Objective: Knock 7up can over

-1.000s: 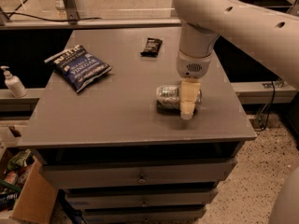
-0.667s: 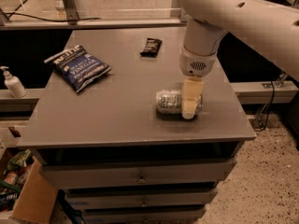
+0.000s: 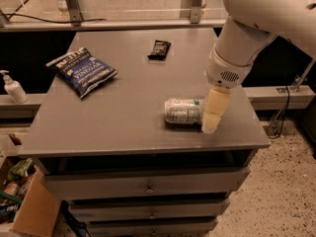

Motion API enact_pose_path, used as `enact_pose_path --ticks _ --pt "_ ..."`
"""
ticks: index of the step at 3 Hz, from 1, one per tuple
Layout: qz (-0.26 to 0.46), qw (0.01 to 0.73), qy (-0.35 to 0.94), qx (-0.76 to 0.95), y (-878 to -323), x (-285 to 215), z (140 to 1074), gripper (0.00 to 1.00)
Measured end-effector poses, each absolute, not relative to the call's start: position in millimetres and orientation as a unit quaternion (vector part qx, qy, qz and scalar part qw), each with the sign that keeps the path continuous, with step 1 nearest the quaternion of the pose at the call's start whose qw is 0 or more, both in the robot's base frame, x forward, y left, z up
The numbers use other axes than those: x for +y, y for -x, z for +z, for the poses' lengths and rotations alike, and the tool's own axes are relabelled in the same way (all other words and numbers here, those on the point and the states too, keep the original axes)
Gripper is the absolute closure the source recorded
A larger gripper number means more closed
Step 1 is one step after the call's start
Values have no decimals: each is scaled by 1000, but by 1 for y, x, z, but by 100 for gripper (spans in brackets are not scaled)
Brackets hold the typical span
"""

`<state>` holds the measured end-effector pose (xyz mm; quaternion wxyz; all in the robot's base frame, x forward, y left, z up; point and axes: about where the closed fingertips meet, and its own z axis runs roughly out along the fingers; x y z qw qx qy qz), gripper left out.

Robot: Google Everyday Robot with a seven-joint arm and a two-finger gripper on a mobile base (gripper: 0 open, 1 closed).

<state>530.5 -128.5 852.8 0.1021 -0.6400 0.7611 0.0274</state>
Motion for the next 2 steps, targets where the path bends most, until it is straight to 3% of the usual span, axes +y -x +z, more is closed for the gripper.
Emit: enact_pose_path --ticks 2 --pt "39 141 611 778 -500 -154 855 0"
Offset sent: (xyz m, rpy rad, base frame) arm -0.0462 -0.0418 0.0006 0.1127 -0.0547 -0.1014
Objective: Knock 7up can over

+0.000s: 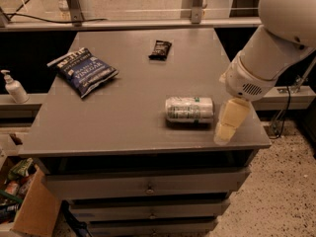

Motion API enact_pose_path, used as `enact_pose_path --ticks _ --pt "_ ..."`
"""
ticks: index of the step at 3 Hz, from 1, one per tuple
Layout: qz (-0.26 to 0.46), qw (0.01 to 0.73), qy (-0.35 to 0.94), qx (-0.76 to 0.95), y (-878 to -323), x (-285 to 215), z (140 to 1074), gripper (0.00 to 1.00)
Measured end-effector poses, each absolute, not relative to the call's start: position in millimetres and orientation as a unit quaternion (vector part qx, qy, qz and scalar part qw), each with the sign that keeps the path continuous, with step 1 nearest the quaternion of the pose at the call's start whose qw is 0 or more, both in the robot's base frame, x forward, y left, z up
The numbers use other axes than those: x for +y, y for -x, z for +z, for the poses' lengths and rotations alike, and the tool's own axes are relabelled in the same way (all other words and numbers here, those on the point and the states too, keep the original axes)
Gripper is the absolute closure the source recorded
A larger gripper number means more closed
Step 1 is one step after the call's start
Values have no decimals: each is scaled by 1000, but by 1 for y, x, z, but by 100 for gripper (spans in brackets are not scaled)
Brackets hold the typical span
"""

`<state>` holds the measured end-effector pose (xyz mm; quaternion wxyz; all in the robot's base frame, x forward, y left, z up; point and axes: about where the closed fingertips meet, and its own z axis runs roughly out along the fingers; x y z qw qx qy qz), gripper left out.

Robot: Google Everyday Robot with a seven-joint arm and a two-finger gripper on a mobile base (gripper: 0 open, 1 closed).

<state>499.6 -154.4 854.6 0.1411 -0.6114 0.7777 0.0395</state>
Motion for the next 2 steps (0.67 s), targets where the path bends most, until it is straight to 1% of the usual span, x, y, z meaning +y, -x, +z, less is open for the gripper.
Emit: enact_pose_path --ticks 1,2 --pt "59 190 594 779 -486 -172 862 0" --pt "59 190 594 779 -486 -172 862 0"
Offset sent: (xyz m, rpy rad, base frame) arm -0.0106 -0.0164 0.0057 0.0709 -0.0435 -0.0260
